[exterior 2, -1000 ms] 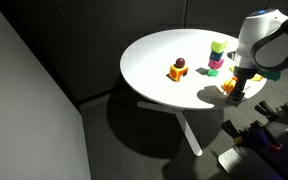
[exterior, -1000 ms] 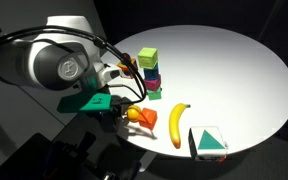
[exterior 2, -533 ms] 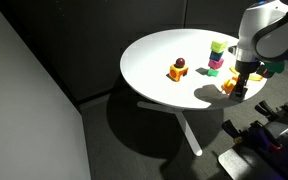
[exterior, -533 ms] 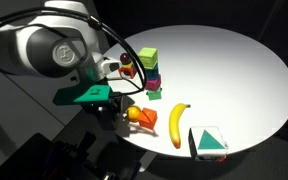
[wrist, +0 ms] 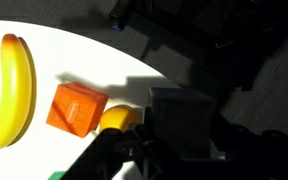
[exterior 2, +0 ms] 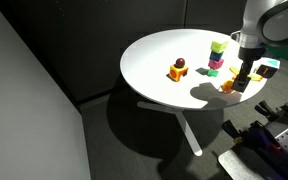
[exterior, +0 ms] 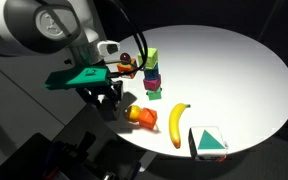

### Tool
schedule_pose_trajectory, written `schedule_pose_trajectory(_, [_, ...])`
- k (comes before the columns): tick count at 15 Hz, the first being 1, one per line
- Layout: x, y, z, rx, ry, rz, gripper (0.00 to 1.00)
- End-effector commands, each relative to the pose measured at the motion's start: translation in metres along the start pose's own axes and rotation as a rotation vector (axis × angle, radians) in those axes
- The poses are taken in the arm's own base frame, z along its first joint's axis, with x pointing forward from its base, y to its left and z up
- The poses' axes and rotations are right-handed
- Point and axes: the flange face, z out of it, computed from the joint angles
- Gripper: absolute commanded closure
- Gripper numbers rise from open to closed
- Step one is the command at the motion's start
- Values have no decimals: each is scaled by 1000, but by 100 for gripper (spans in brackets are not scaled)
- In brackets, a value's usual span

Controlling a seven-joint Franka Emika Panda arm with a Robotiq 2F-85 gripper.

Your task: Put the grey block on the yellow block

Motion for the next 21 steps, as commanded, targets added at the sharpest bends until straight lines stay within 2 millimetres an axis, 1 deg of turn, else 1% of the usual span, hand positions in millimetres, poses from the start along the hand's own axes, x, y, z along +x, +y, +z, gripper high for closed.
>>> schedule_pose_trajectory(1, [-5,14,-38,-38,25,18,69])
schedule_pose_trajectory(4, [-6,26,-61,-41,42,44,69])
schedule_pose_trajectory(12, [-10,56,-114,-19,60,100,69])
schedule_pose_trajectory(17, [-8,73,-138,3,63,115,69])
schedule_pose_trajectory(21, [0,86,-155,15,75,116,69])
